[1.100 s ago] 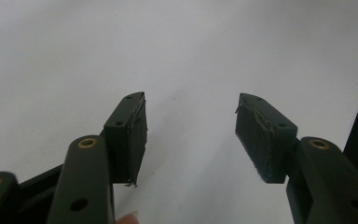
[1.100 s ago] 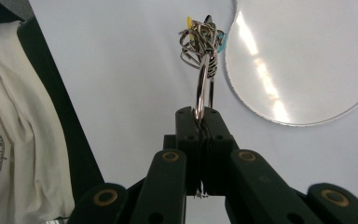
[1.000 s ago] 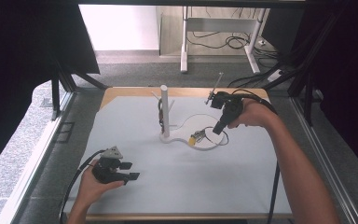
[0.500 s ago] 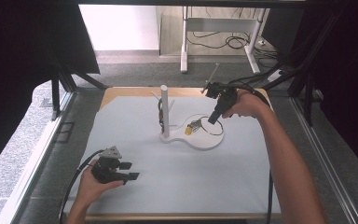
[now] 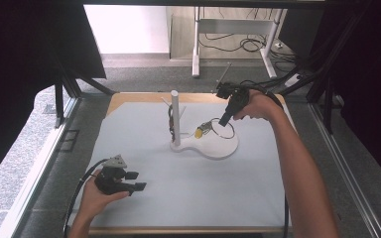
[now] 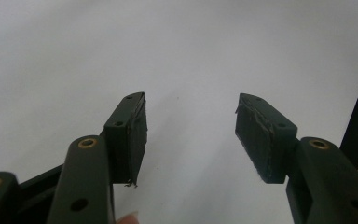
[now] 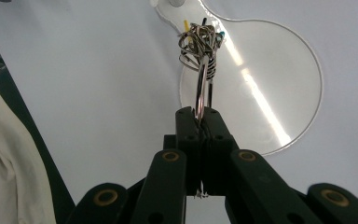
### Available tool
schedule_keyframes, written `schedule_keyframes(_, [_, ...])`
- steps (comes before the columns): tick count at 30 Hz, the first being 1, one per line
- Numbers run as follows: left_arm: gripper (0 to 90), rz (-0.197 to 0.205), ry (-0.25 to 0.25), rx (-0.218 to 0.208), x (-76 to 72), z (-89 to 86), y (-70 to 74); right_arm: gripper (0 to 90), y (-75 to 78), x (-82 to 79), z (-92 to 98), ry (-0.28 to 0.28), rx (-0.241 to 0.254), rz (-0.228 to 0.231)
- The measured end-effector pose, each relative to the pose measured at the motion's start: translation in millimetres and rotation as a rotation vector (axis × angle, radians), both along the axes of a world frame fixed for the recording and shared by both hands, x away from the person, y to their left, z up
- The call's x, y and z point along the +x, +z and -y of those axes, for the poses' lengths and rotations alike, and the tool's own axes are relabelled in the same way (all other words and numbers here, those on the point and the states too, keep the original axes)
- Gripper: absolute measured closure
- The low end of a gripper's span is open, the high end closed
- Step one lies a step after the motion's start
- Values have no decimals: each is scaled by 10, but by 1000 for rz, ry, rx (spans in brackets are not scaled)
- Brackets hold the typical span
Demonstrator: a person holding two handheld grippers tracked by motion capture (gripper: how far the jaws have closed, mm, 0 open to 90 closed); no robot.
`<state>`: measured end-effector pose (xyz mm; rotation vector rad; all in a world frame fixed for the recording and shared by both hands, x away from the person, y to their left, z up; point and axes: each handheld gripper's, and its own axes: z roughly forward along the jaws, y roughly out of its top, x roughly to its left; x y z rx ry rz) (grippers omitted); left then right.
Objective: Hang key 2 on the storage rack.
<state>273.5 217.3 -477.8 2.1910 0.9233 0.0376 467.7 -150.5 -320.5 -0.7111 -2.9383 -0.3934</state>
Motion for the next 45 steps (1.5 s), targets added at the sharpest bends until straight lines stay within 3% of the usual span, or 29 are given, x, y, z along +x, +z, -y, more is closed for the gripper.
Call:
schedule_keyframes(10, [439, 8, 4, 1, -13, -24, 22, 880, -19, 106, -80, -14, -3, 5])
schedule_keyframes(14, [439, 5, 7, -2, -11, -39, 20, 880, 2, 181, -117, -18, 26, 17])
schedule_keyframes(25, [439, 11, 2, -9, -19, -65, 26, 880, -15, 392, -308, -42, 4, 16])
schedule_keyframes(45, [439, 8, 10, -25, -36, -97, 24, 880, 63, 517, -751, 10, 20, 42])
